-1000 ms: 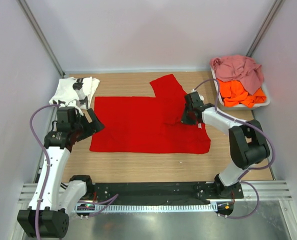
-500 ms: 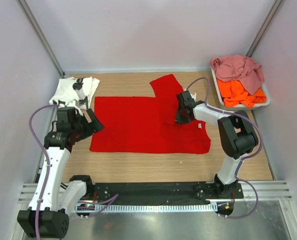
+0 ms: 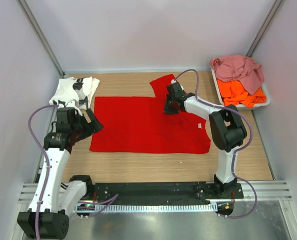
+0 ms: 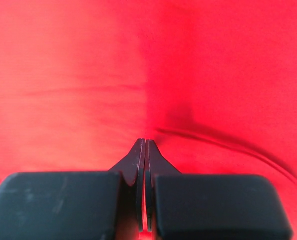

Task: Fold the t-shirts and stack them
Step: Fold the tshirt

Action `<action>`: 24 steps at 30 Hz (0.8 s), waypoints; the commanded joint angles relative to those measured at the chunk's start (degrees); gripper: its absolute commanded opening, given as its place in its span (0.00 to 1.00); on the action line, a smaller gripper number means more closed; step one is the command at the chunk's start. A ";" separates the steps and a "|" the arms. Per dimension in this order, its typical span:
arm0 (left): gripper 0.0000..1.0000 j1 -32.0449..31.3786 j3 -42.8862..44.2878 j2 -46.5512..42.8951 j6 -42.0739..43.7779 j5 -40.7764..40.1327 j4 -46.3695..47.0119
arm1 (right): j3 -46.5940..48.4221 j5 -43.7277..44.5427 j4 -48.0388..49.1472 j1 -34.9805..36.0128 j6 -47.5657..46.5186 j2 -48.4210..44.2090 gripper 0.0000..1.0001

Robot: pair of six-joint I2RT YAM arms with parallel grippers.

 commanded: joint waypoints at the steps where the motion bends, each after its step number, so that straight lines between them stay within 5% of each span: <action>1: 0.85 0.43 0.01 -1.20 0.62 -0.61 0.10 | 4.45 -8.71 4.54 0.61 -4.21 2.42 0.01; 5: 0.86 2.01 -0.07 -1.29 0.62 -0.87 0.10 | 6.23 -1.73 1.20 0.53 -9.05 0.59 0.01; 8: 0.86 2.01 0.02 -1.29 0.54 -0.87 0.10 | 3.69 6.98 -0.82 -0.53 -11.08 -4.59 0.18; 12: 0.85 1.92 0.01 -1.20 0.62 -0.70 0.10 | -0.89 9.03 -1.26 -4.13 -11.52 -11.28 0.61; 15: 0.85 2.01 -0.07 -1.38 0.62 -0.52 0.10 | -2.04 8.77 -0.65 -6.41 -12.05 -13.48 0.71; 20: 0.85 1.92 -0.07 -1.55 0.62 -0.26 0.19 | 5.68 5.96 -0.56 -8.70 -12.22 -9.45 0.73; 24: 0.85 2.01 -0.16 -1.64 0.62 0.09 0.28 | 18.15 4.29 -1.52 -10.37 -13.62 2.21 0.73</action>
